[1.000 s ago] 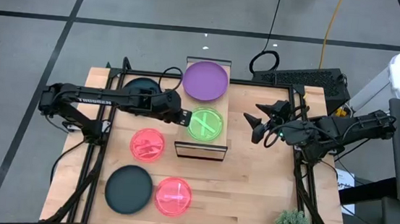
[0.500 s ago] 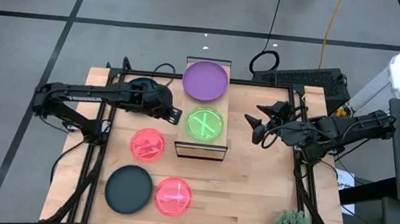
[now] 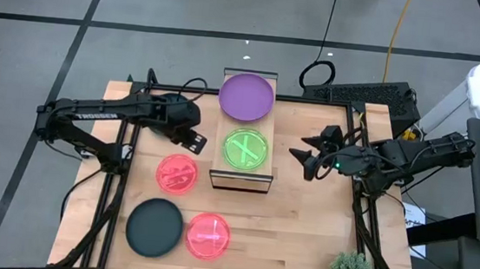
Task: Place and stack plates onto a shelf
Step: Stack the top dark green plate on top of the purple plate on the shelf
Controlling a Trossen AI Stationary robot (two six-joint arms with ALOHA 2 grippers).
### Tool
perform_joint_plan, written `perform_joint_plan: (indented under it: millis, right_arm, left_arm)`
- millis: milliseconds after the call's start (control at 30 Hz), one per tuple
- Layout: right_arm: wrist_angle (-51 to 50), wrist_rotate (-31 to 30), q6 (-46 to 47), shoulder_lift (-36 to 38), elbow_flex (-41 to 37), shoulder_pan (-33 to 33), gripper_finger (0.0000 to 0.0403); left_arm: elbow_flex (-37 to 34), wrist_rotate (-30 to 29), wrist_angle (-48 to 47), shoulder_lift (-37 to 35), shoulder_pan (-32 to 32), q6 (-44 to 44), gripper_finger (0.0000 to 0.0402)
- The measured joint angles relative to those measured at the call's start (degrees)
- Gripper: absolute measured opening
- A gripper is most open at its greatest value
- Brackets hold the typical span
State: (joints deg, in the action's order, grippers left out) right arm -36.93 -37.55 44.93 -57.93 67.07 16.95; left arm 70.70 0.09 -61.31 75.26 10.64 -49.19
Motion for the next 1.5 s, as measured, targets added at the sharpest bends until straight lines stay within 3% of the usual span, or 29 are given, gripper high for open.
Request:
perform_joint_plan:
  millis: [400, 600, 933, 1133, 1333, 1500]
  right_arm:
    - [-0.1, 1.8, 0.4, 0.0, 0.0, 0.0, 0.0276]
    - [-2.0, 1.4, -2.2, 0.0, 0.0, 0.0, 0.0276]
    - [-6.6, -12.3, -16.9, 0.0, -0.1, -0.2, 0.0276]
    - [-5.4, -13.3, -18.8, 0.8, -5.0, -2.5, 0.0276]
    - [2.4, -11.6, -20.2, 2.8, -12.4, -4.0, 0.0276]
    - [8.2, -6.0, -26.0, 6.3, -17.3, -5.8, 0.0276]
  left_arm:
    - [0.0, -2.3, -6.3, 0.2, 0.0, 3.5, 0.0063]
    - [-0.1, -1.3, -9.9, 3.1, 5.9, 8.9, 0.0063]
    - [-0.1, 5.9, -10.5, 7.7, 16.6, 18.1, 0.0065]
    - [-0.1, 4.7, -11.9, 10.6, 19.1, 23.5, 0.0127]
    - [-0.1, -5.2, -10.5, 13.0, 19.1, 30.3, 0.0215]
    - [0.0, -8.9, -6.6, 14.5, 19.2, 36.7, 0.0236]
